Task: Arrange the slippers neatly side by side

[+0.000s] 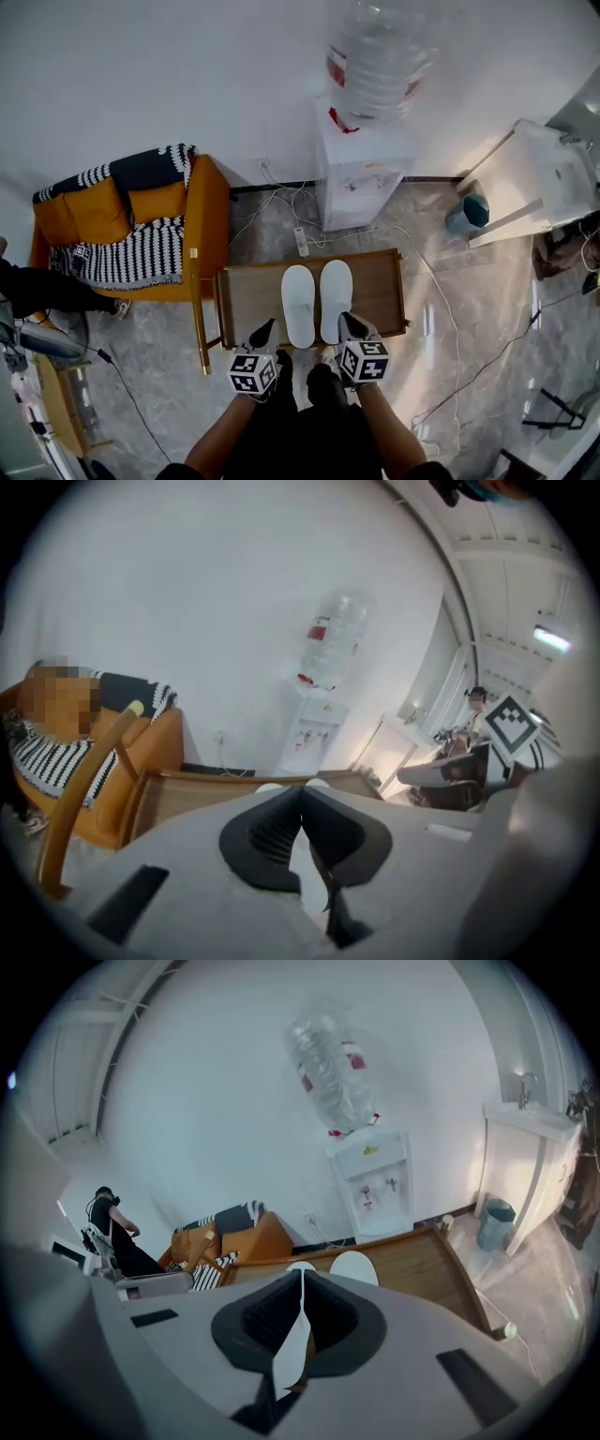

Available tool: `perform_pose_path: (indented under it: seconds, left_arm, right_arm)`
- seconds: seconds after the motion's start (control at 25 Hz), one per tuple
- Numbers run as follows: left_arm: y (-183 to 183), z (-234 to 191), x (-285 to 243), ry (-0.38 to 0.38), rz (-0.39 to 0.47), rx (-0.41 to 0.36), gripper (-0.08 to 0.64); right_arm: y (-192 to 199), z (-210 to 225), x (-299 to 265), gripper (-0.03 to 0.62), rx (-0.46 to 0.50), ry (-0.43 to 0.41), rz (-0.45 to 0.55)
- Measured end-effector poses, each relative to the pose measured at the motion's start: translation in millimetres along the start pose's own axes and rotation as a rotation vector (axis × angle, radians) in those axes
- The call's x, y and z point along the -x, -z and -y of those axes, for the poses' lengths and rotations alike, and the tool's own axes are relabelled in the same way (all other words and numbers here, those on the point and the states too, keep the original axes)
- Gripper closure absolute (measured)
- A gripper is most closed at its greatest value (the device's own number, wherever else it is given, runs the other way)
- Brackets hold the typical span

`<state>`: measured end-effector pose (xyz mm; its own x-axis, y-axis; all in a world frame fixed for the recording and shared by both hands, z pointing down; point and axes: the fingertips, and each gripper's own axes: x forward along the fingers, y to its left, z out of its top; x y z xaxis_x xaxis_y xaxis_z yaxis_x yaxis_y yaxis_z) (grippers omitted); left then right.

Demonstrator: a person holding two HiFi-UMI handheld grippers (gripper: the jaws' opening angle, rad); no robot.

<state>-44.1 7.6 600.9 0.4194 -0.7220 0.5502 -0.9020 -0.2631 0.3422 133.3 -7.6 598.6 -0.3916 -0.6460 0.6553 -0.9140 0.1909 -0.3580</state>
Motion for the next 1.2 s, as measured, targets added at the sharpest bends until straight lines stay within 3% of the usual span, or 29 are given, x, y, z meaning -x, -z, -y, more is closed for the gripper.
perform_pose_path:
  seconds: [0.24, 0.56, 0.92, 1.2]
  left_arm:
    - [-86.7, 45.0, 72.5, -0.013, 0.239, -0.049, 0.543]
    - [-160.9, 89.2, 160.5, -0.029, 0.417, -0.195, 0.543]
    - [-170.6, 104.6, 163.3, 0.024, 0.453, -0.248, 0.543]
    - [-172.8, 96.6, 158.0, 0.019, 0.446, -0.233, 0.542]
  right_arm:
    - [-67.4, -36.9, 65.9, 0.578, 0.135, -0.056, 0.189]
    - [-114.2, -80.6, 142.8, 0.58, 0.173, -0.135, 0.367]
    - [-116.1, -103.6, 153.5, 0.58, 0.233, -0.148, 0.388]
    - [-118.7, -104.1, 138.7, 0.58, 0.24, -0.145, 0.356]
